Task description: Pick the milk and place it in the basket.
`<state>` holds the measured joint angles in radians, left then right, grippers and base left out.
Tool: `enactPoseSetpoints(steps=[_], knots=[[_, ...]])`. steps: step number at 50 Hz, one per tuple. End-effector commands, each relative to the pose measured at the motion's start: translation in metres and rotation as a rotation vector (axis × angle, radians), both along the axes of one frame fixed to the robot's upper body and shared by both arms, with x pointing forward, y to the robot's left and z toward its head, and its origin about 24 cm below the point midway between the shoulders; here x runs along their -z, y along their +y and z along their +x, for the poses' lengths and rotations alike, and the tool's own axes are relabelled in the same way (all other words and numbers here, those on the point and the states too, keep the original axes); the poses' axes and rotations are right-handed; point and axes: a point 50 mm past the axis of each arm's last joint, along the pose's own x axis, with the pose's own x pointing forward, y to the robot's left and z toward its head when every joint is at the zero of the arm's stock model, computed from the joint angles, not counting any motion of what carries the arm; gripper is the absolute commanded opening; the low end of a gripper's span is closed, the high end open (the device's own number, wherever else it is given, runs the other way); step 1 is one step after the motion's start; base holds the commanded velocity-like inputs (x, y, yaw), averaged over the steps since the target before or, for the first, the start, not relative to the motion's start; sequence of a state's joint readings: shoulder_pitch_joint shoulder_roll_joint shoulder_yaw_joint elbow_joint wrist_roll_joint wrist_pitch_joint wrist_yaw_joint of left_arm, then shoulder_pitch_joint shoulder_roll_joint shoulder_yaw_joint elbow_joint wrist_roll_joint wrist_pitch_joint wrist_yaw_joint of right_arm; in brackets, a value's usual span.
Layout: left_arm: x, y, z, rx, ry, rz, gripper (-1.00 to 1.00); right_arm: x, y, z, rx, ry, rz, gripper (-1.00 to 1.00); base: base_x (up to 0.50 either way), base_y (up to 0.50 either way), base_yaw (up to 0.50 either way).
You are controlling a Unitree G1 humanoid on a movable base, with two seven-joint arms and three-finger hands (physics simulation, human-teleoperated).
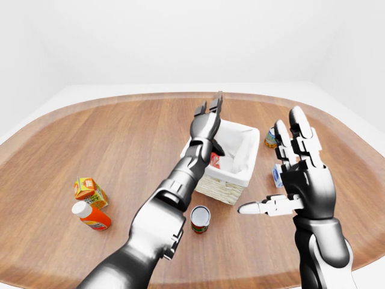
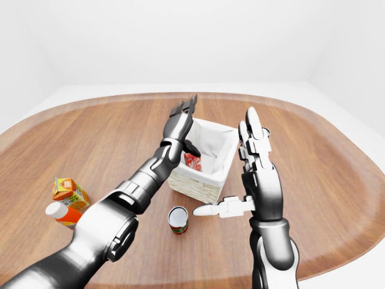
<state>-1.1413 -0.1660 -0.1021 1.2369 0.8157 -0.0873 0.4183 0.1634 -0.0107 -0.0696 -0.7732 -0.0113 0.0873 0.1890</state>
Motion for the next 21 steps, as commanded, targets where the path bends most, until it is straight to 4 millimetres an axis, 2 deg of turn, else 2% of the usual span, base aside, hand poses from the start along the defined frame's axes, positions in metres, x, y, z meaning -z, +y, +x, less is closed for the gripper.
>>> enactPoseSetpoints(steps=[1, 15, 21], knots=[[-0.009, -0.001, 0.001, -0.006, -0.026, -0.027, 1.00, -0.001, 0.000, 0.000, 0.000, -0.007, 0.001, 1.00, 0.00, 0.00, 0.00], [-0.011, 0.005, 0.003, -0.007, 0.005, -0.096, 1.00, 0.000, 0.000, 0.001, 0.002, 0.000, 0.001, 1.00, 0.00, 0.00, 0.00], [-0.025, 0.013, 0.008, 0.014, 0.038, -0.215, 1.00, 0.000, -0.001, 0.001, 0.003, 0.001, 0.000, 1.00, 0.00, 0.00, 0.00]])
